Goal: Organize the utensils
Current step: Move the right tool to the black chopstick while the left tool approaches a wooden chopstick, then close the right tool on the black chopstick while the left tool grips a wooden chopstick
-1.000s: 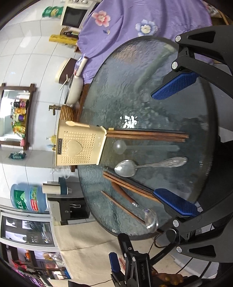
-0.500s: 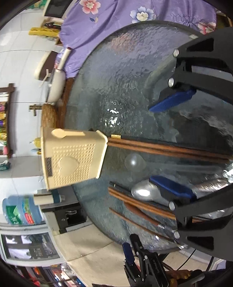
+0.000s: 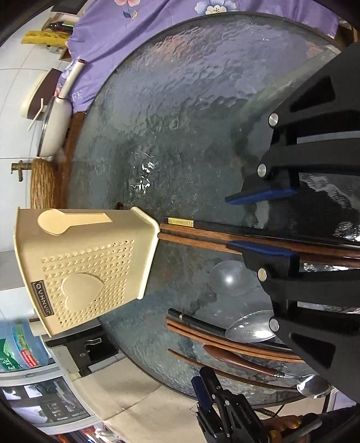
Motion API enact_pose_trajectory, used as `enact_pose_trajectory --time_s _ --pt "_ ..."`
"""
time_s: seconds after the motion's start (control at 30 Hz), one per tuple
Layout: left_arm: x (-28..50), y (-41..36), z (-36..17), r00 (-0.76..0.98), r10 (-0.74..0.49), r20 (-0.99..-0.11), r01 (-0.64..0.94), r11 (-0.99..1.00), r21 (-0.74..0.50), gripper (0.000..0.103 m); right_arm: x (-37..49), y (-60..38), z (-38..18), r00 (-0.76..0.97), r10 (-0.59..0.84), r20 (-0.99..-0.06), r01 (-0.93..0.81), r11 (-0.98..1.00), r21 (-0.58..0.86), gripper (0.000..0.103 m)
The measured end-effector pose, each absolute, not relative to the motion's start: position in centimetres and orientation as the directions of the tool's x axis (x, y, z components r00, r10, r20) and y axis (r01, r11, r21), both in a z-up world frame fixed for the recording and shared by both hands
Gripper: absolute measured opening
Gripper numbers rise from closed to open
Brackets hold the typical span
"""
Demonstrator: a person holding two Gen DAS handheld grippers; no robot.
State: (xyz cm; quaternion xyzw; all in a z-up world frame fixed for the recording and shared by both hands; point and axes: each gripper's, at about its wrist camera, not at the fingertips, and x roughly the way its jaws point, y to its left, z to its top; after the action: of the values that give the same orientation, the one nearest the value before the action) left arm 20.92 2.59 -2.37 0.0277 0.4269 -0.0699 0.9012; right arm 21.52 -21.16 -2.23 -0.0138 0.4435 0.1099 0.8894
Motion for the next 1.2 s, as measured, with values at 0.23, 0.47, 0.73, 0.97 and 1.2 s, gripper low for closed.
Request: enact_pose_trajectory --time_s 0.23,0.47,0.73,0.97,1.2 --pt "22.2 2.2 -2.7 0.600 -0.120 -0.791 0.153 0.988 -0.034 0.035 22.8 -20.5 -2.4 0.552 0.164 -0.817 -0.218 0.975 0.049 0.013" --pt "23.3 1.6 -2.9 0.588 -0.107 -0.802 0.152 0.988 -0.021 0.029 24.3 -19.8 -2.7 0.508 0.161 -0.846 -0.226 0.973 0.050 0.010" --pt "24.8 1.3 -3.0 0.583 -0.084 -0.808 0.147 0.989 0.003 0.024 25.9 -19.6 -2.6 0.494 0.156 -0.855 -0.227 0.973 0.046 0.008" --pt "26.7 0.8 -2.9 0.567 -0.095 -0.818 0.160 0.987 -0.003 0.018 27.2 -19.1 -2.5 0.470 0.159 -0.868 -0.233 0.971 0.052 0.008" --pt "27.0 0.2 -3.0 0.560 -0.105 -0.822 0.166 0.986 -0.013 0.008 27.2 -19.4 -2.5 0.480 0.184 -0.858 -0.245 0.967 0.071 0.007"
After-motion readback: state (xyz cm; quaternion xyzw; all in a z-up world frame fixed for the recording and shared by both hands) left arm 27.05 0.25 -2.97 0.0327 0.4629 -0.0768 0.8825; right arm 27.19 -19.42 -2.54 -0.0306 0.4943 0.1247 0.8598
